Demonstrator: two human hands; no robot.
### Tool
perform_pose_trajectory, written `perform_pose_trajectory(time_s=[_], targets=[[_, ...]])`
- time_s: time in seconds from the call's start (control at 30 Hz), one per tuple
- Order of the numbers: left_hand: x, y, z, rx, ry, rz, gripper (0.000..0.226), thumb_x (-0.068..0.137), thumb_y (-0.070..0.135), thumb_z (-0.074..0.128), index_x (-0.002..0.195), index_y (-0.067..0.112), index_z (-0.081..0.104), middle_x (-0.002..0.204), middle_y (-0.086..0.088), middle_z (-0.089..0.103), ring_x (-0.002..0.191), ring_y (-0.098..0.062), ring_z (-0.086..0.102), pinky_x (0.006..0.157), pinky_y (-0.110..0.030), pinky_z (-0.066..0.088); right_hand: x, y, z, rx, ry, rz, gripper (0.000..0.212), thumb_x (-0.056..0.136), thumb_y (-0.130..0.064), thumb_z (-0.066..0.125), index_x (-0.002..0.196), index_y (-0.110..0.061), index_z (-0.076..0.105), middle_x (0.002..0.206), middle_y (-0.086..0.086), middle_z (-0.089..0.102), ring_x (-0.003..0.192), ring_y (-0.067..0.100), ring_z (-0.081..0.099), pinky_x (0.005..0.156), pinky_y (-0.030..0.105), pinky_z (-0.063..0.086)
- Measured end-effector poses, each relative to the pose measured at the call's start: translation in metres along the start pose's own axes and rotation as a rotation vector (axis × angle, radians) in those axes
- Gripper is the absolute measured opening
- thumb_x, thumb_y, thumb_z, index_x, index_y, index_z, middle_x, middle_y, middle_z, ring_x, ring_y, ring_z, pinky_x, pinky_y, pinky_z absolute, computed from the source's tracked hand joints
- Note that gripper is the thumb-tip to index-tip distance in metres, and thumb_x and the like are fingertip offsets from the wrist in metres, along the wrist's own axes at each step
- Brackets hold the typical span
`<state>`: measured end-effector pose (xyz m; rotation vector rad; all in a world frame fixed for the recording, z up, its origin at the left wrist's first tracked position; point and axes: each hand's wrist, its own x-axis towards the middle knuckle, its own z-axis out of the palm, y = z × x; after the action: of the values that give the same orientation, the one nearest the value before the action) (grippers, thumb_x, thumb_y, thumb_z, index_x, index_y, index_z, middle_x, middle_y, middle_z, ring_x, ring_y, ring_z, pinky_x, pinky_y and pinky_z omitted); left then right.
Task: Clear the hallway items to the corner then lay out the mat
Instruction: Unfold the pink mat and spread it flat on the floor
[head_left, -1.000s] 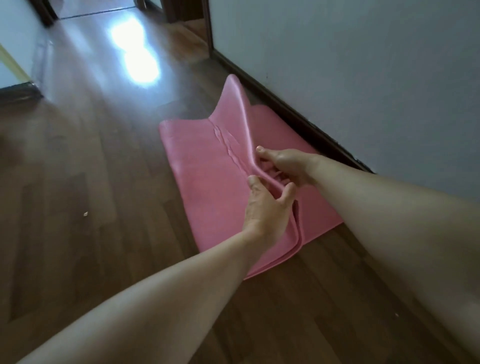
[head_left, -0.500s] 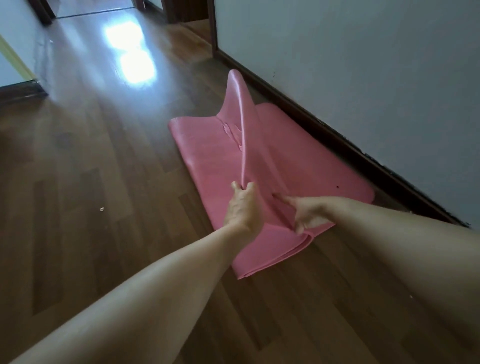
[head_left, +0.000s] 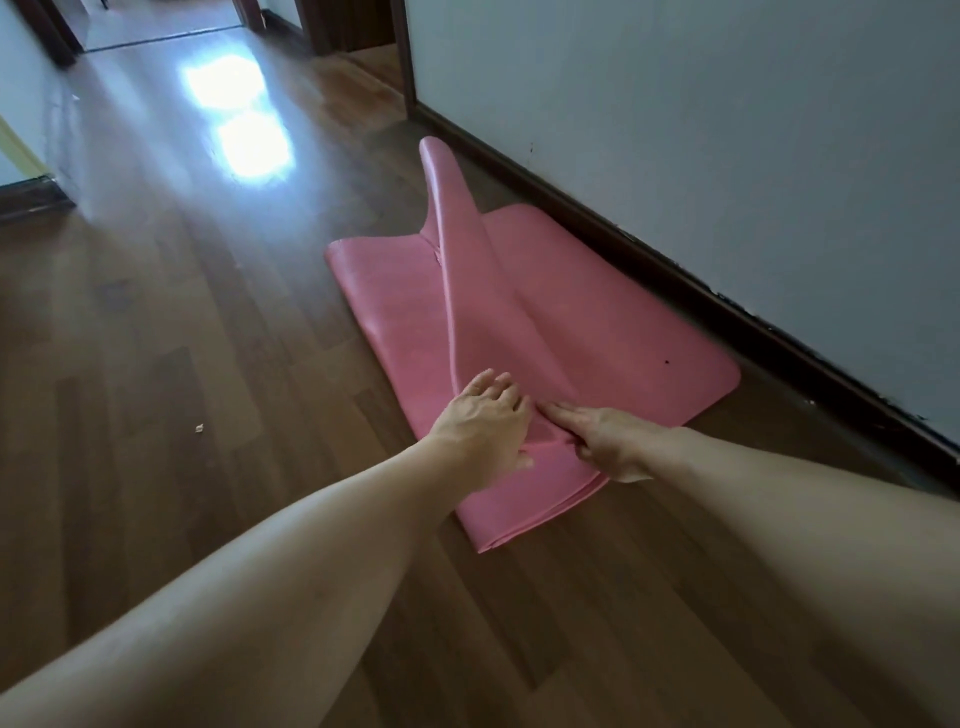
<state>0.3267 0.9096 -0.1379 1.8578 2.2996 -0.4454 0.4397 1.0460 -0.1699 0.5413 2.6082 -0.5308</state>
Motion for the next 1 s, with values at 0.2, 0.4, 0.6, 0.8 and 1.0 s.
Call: perform_pose_trajectory(time_s=[0.2,0.4,0.6,0.8,1.0], targets=[[-0.003,-0.006,-0.008,-0.036,0.051,-0.011,0.027,0.095,0.002,0.034,0.118,0.001,0.047,0.118,-0.014,0.058,0.11,-0.031,0.056,0.091,-0.035,0.042,-0.003,-0.001,0.004,0.055,0.0,0.075,0.084,0.089,-0.001,0.045,0.149,-0.039,0.001,0.159,-0.013,-0.003,0.144,0.018,0.017,0.114,0.033,0.02],[-0.023,-0.03,-0.014,-0.11,0.11,-0.035,0.025,0.099,0.01,0.023,0.107,0.006,0.046,0.083,-0.007,0.056,0.079,-0.028,0.056,0.065,-0.034,0.033,-0.003,-0.025,-0.009,0.088,0.028,0.119,0.079,0.091,-0.005,0.041,0.147,-0.043,0.001,0.159,-0.01,-0.007,0.144,0.023,0.019,0.114,0.036,0.02],[-0.053,-0.071,-0.02,-0.081,0.069,-0.077,0.01,0.097,0.015,0.026,0.1,0.013,0.035,0.075,-0.005,0.051,0.07,-0.029,0.051,0.062,-0.034,0.033,0.001,-0.079,-0.023,0.047,0.102,0.002,0.067,0.095,-0.002,0.033,0.15,-0.033,0.011,0.159,-0.004,0.004,0.146,0.019,0.012,0.117,0.034,0.009],[-0.095,-0.099,-0.01,-0.065,0.105,-0.126,0.034,0.09,0.014,0.043,0.123,0.013,0.041,0.113,-0.007,0.058,0.106,-0.027,0.059,0.08,-0.037,0.047,0.0,-0.142,-0.031,-0.055,0.098,-0.099,0.066,0.093,0.003,0.027,0.15,-0.026,0.012,0.159,-0.002,0.005,0.145,0.022,0.014,0.119,0.038,0.014],[-0.118,-0.122,-0.011,-0.002,0.104,-0.183,0.028,0.096,0.008,0.032,0.121,0.006,0.044,0.116,-0.012,0.058,0.108,-0.031,0.057,0.076,-0.033,0.039,-0.003,-0.185,-0.023,0.08,0.3,-0.161,0.062,0.092,-0.006,0.038,0.15,-0.016,0.017,0.158,0.003,0.014,0.144,0.021,0.02,0.118,0.034,0.017]])
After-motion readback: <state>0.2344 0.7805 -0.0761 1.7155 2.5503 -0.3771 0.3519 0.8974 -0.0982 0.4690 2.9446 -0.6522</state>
